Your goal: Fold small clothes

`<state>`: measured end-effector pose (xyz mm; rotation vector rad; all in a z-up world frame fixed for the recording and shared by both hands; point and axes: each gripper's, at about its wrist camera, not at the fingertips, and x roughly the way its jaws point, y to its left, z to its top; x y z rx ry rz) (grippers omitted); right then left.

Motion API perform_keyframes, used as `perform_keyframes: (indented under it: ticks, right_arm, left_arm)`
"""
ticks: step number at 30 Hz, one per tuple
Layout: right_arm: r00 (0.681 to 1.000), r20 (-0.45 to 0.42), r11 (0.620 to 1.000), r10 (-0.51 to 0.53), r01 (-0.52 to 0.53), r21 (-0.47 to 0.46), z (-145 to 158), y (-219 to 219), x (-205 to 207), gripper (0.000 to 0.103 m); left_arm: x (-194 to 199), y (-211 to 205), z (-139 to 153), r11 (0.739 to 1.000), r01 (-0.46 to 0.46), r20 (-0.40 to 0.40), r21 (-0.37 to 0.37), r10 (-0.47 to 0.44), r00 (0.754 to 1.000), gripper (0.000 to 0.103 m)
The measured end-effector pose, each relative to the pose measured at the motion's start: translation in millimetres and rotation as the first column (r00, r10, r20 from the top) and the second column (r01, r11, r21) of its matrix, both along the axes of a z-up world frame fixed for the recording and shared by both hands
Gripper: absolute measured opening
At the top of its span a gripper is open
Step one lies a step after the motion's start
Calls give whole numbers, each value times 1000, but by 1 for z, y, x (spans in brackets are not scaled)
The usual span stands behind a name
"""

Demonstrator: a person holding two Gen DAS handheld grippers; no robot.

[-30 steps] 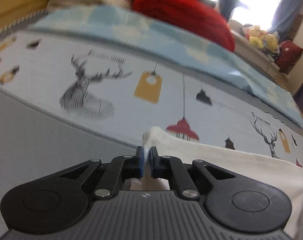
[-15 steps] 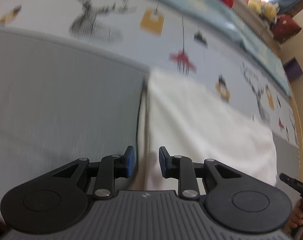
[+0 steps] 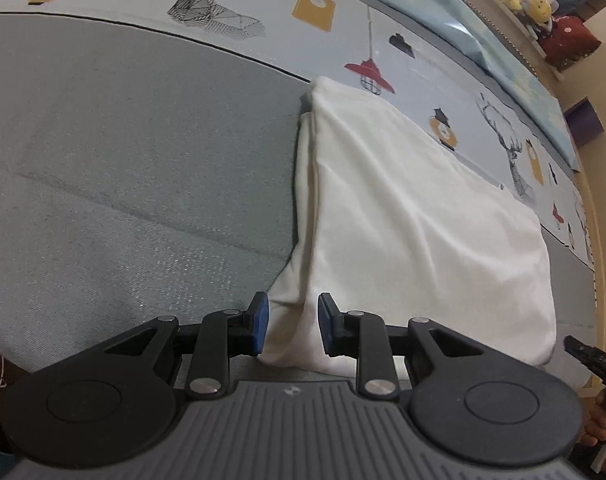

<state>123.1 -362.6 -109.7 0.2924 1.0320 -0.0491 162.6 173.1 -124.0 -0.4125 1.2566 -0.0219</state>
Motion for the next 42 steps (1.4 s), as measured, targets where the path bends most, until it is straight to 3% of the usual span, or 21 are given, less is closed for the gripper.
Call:
perform_keyframes:
  ticks: [13,14,16,19,21,23,26,28,30,32,34,36,37,39,42]
  right_arm:
    - [992,-101,997,77,-78,-4,-25,11,9,22]
    - [991,-101,996,90,-91,-2,-26,12,8,20]
    - [988,-98,993,116,-117,-4,-25,14,7,3]
    - [995,-14,995,98,-98,-13,-11,9,3,2]
    - [996,69,998,50,-53,41,3,-3,-3,2]
    - [997,73,998,31,-36,57,6,-12,-8,1]
    - [995,-96,1000,28,-28,-3,-19,-14,-3,0]
    - [987,-163,998,11,-20,-54,-30,-15,-2,0]
    - [990,-140,1000,2,-6,-31,-27,-18,-2,0]
    - [999,-48,1000,3,-4,-18,-14,-19,-4,2]
    - [1000,11,1000,2,-2,8,-6,-19,-6,5]
    - [1000,1,999,13,-13,45,-9,-20,-3,16]
    - [1000,-19,998,26,-25,52,-13,-17,-2,21]
    - [997,-56,998,61,-60,33,-20,-8,3,21]
    - [989,-88,993,116,-114,20,-25,4,7,21]
  left_arm:
    - [0,-20,-16,987,152,-48,58,-149,988,27]
    - [-1,-19,-17,986,157,-49,61,-154,987,24]
    - [1,-20,-17,984,171,-42,55,-169,985,1]
    - [-1,-10,-3,990,137,41,16,-138,990,0]
    - [-4,4,4,994,100,84,-48,-95,992,0]
    - [-3,13,-6,996,66,19,-52,-66,998,0]
    - [-2,6,-23,994,110,-89,27,-107,990,0]
    - [-2,3,-25,993,119,-95,26,-116,989,0]
    - [-1,5,-15,995,98,-31,23,-97,995,3]
    - [1,9,-4,998,68,30,-13,-68,997,5]
    - [4,8,-2,997,64,41,-46,-62,997,5]
    - [5,-2,-4,995,93,19,-31,-93,996,7]
    - [6,-7,-7,993,115,2,-12,-115,993,13]
    - [6,-15,-13,988,155,-39,13,-155,987,23]
    - [6,-19,-21,979,201,-67,36,-198,978,23]
